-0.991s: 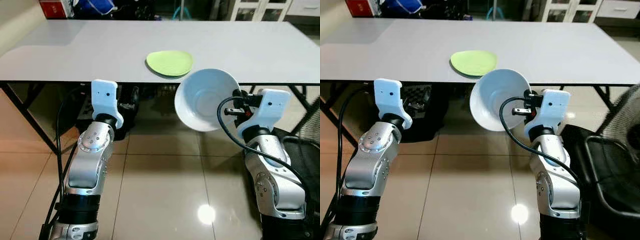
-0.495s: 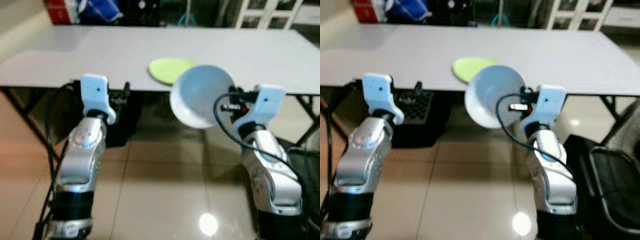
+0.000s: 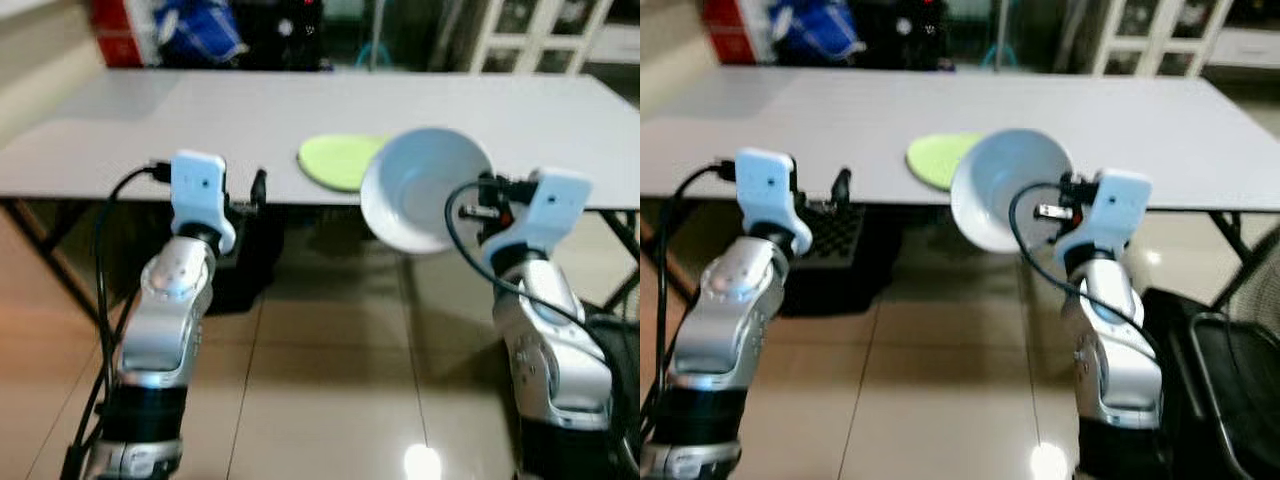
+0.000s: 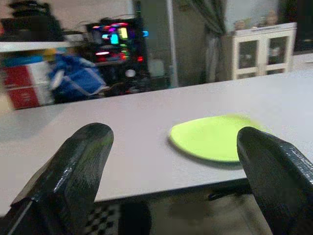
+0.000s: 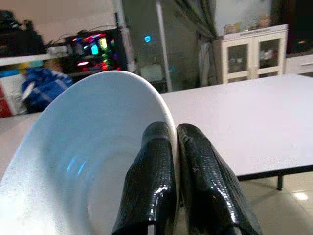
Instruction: Setting the table
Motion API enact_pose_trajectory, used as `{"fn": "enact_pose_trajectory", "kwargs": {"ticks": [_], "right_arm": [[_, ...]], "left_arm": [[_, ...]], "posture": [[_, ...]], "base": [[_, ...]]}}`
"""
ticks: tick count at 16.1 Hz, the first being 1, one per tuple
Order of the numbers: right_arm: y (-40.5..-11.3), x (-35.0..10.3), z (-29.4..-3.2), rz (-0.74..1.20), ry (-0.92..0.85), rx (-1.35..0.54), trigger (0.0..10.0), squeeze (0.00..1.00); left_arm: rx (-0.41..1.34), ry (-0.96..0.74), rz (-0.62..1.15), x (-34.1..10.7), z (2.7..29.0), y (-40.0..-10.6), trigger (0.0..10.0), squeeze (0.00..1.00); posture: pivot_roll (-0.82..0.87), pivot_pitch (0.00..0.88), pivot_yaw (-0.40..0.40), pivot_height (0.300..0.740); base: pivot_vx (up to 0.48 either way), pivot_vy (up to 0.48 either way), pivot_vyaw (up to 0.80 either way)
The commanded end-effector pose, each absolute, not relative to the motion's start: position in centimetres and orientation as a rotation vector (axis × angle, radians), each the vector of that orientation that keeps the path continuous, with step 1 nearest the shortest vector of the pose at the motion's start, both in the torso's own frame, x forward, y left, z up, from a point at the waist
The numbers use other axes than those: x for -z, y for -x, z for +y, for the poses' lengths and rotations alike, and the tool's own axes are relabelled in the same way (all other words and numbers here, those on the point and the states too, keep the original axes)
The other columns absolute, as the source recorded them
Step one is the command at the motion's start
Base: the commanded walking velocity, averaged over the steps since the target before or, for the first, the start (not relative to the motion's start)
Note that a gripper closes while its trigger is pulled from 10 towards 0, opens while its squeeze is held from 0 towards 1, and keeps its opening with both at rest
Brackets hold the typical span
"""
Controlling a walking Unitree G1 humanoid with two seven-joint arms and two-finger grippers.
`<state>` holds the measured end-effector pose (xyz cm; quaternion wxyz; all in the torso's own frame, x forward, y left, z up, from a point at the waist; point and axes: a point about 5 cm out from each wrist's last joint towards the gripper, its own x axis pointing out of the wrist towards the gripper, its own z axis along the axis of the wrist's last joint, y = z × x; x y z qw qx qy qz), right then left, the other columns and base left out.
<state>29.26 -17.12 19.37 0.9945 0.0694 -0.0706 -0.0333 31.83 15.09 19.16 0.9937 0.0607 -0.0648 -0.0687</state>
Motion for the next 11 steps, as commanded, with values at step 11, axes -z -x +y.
{"fn": "enact_pose_trajectory", "kwargs": {"ticks": [11], "right_arm": [[-29.41, -19.47, -17.39, -0.113, -0.156, 0.076, 10.0, 0.0]], "left_arm": [[0.224, -0.144, -0.122, -19.04, 14.17, -31.35, 10.0, 0.0]], "posture": [[-0.02, 0.0, 0.022, 0.74]], "base": [[0.41, 0.0, -0.22]]}}
